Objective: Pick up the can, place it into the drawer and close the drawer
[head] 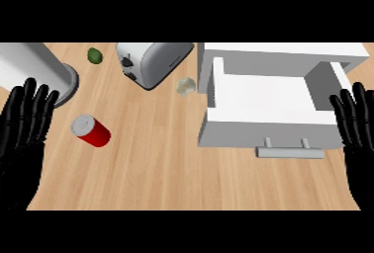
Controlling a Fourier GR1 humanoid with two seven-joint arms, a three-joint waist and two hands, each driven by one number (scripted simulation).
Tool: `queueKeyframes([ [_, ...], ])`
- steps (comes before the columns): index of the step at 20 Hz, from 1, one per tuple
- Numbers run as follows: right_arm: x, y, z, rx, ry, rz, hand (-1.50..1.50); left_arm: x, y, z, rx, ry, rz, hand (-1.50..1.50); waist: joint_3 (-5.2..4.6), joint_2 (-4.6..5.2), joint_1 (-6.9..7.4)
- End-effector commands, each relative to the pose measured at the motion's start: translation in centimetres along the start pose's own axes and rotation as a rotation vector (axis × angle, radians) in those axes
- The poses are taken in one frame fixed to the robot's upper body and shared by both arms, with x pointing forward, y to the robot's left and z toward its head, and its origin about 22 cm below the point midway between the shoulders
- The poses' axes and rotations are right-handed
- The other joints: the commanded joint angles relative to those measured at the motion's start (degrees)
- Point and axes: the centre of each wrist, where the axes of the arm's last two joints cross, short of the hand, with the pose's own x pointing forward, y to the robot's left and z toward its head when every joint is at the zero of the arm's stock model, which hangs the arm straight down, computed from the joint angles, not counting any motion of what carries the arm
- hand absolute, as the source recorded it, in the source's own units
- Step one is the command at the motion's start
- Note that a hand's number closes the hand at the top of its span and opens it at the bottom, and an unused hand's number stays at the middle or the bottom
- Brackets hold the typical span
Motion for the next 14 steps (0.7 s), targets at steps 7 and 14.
queueKeyframes([
  [7, -1.6, 0.0, 1.2, -0.073, 0.232, -0.009, -1.5, -3.3, 3.0, 0.4, -0.363, 0.248, 0.153, -1.5, 3.28, -0.21, -1.6],
  [14, -1.2, -0.1, 2.4, -0.12, 0.282, 0.023, -1.5, -2.4, 8.2, -2.4, -0.402, 0.296, 0.162, -1.5, 3.35, -0.96, -0.72],
])
